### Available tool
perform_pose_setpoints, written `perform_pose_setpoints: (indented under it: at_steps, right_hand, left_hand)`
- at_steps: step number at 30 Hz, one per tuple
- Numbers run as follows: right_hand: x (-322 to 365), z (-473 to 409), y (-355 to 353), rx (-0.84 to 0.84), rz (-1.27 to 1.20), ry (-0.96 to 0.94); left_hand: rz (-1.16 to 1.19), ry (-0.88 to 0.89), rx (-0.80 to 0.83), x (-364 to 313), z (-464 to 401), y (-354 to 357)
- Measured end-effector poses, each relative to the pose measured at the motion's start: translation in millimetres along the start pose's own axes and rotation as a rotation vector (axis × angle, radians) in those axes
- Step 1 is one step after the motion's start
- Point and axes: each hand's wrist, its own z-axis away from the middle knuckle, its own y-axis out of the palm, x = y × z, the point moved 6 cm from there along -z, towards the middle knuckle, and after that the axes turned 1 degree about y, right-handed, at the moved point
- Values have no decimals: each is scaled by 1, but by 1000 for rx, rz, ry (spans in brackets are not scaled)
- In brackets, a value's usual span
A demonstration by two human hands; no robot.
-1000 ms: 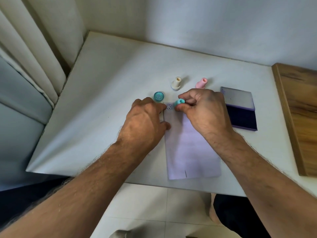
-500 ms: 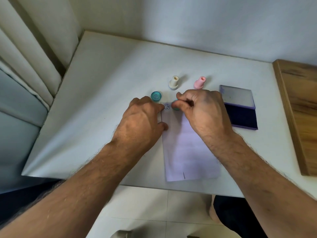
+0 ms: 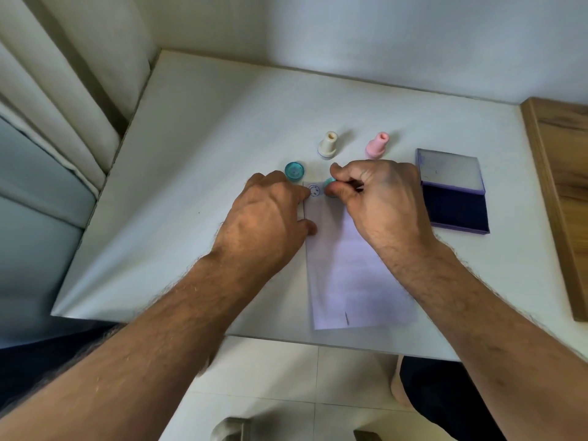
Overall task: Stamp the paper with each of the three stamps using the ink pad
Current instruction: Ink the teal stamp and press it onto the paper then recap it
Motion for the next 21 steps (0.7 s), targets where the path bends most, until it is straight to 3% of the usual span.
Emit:
perform_pose_setpoints:
  at_steps: [7, 11, 15, 21]
  right_hand:
    - [-5, -3, 0, 43, -70, 118]
    - [-25, -4, -2, 87, -452, 382]
    - [-45, -4, -12, -19, -930, 577]
    - [-53, 1, -30, -97, -1138, 693]
  left_hand:
    - [-15, 13, 21, -1, -2, -2]
    - [85, -52, 34, 4, -4, -7]
    - [206, -129, -21, 9, -6, -13]
    - [307, -194, -161, 17, -15, -23]
